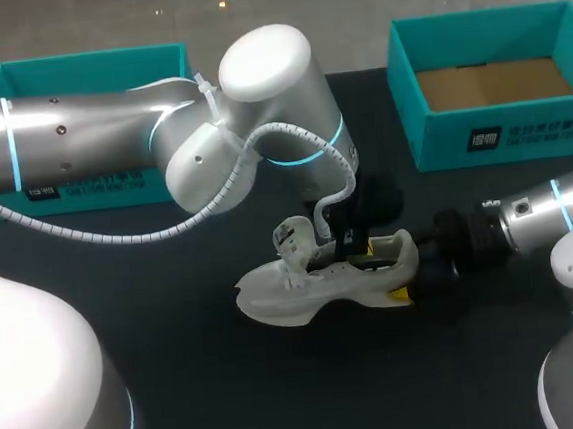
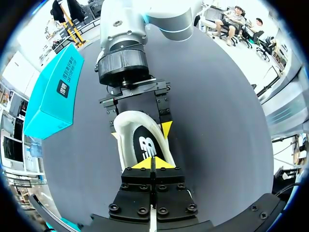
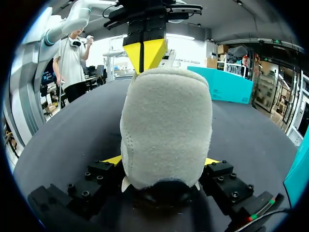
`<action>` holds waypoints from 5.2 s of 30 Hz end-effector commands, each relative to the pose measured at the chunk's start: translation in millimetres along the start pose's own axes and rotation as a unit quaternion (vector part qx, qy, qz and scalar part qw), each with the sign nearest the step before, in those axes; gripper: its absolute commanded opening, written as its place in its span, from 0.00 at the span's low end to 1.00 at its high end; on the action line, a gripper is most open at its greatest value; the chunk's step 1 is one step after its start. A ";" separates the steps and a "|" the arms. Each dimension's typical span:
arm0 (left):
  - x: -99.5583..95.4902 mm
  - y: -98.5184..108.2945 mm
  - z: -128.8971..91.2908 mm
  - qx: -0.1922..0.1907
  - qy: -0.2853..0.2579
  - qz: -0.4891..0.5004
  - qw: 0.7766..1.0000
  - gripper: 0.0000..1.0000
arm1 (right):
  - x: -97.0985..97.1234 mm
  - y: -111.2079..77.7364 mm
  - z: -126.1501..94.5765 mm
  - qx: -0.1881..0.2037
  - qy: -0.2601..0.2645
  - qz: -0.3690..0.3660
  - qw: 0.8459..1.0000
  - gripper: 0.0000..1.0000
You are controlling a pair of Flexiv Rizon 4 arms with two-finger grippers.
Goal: Take the shoe out of the shoebox, open the shoe tongue, remove and reinsert the insole, then place the shoe into the shoebox
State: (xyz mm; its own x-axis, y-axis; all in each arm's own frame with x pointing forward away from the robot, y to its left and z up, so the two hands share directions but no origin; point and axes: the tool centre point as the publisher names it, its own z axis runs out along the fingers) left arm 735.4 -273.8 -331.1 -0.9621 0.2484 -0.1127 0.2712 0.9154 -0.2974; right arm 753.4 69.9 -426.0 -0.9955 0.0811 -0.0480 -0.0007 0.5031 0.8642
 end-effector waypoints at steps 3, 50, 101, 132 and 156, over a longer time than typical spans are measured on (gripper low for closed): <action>-0.2 0.6 0.4 0.001 0.000 0.000 1.000 0.00 | 0.3 -1.8 0.7 0.001 -0.001 0.000 1.000 0.00; 15.7 17.5 56.0 -0.051 0.099 -0.045 0.993 0.00 | 0.3 -1.8 0.7 0.001 -0.001 0.000 1.000 0.00; 8.7 39.8 49.4 -0.069 -0.056 -0.058 0.994 0.00 | 0.3 -1.8 0.7 0.001 -0.001 0.000 1.000 0.00; 8.7 29.9 -7.4 0.123 0.041 -0.012 0.991 0.00 | 0.3 -1.8 0.7 0.001 -0.001 0.000 1.000 0.00; 10.6 -0.2 -8.3 0.143 -0.001 0.002 0.990 0.46 | 0.3 -1.8 0.7 0.001 -0.001 0.000 1.000 0.00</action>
State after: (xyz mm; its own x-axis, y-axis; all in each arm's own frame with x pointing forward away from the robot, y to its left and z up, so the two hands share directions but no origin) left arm 732.6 -267.4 -325.1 -0.9576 0.2715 -0.0962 0.2767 0.7743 -0.5691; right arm 753.2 69.9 -426.0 -0.9956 0.0809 -0.0482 -0.0010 0.5028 0.8644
